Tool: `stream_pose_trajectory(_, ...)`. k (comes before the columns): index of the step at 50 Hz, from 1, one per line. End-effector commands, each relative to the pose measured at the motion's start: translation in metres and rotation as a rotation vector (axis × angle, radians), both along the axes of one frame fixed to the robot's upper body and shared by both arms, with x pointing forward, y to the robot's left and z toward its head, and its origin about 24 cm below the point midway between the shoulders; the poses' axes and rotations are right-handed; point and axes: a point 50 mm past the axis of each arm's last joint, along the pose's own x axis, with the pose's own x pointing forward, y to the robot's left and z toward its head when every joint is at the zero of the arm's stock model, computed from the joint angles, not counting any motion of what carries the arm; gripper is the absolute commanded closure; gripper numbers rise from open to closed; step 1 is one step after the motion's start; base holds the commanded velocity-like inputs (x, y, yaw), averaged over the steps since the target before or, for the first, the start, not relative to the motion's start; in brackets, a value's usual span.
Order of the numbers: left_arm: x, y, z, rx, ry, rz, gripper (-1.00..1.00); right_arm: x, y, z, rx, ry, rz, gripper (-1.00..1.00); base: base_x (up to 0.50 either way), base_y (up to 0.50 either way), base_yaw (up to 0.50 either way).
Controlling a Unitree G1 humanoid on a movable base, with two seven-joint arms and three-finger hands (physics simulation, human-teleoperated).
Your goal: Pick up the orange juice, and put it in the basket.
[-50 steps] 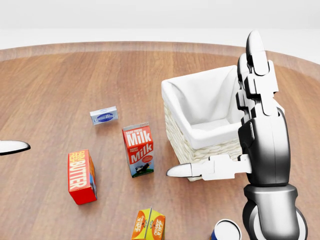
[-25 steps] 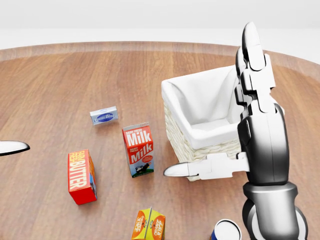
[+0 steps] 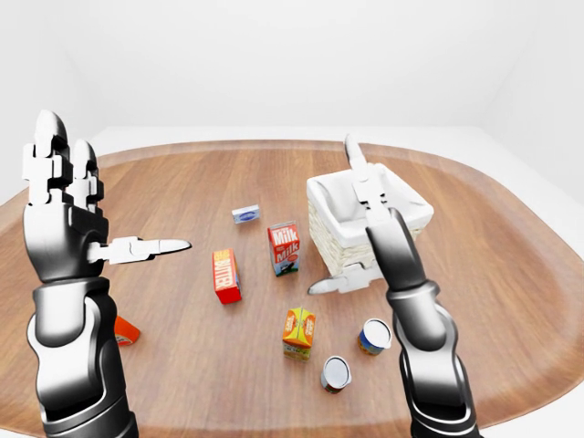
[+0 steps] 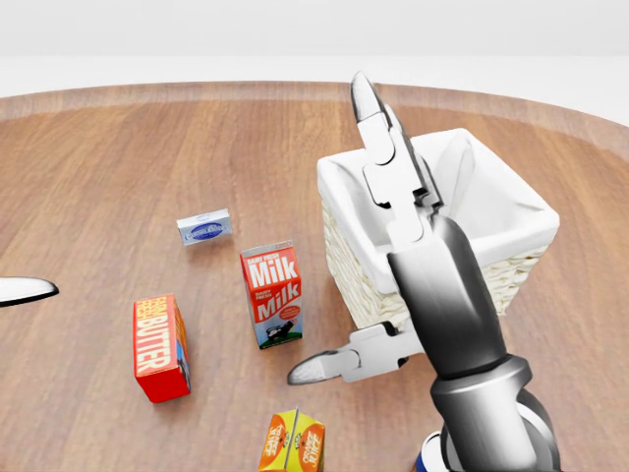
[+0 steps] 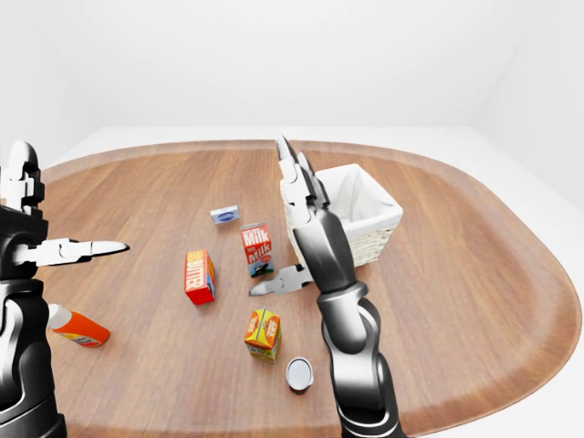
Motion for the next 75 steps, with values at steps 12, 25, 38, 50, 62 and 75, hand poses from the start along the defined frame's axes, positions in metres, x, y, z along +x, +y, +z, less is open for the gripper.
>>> stream_pose_trajectory(12, 0.0, 0.0, 0.0, 0.0, 0.0, 0.0, -1.0, -0.009, 0.024, -0.029, -0.222, 0.134, 0.051, -1.0, 0.0, 0.0, 0.0)
stream_pose_trajectory(25, 0.0, 0.0, 0.0, 0.0, 0.0, 0.0, -1.0, -0.014, 0.027, -0.055, -0.271, 0.235, 0.058, -1.0, 0.0, 0.0, 0.0)
stream_pose_trajectory(38, 0.0, 0.0, 0.0, 0.0, 0.0, 0.0, -1.0, -0.02, 0.027, -0.081, -0.332, 0.34, 0.068, -1.0, 0.0, 0.0, 0.0)
stream_pose_trajectory(50, 0.0, 0.0, 0.0, 0.0, 0.0, 0.0, -1.0, -0.024, 0.026, -0.108, -0.333, 0.438, 0.061, -1.0, 0.0, 0.0, 0.0)
stream_pose_trajectory(62, 0.0, 0.0, 0.0, 0.0, 0.0, 0.0, -1.0, -0.025, 0.025, -0.125, -0.321, 0.475, 0.063, -1.0, 0.0, 0.0, 0.0)
stream_pose_trajectory(75, 0.0, 0.0, 0.0, 0.0, 0.0, 0.0, -1.0, -0.022, 0.024, -0.14, -0.299, 0.51, 0.062, -1.0, 0.0, 0.0, 0.0)
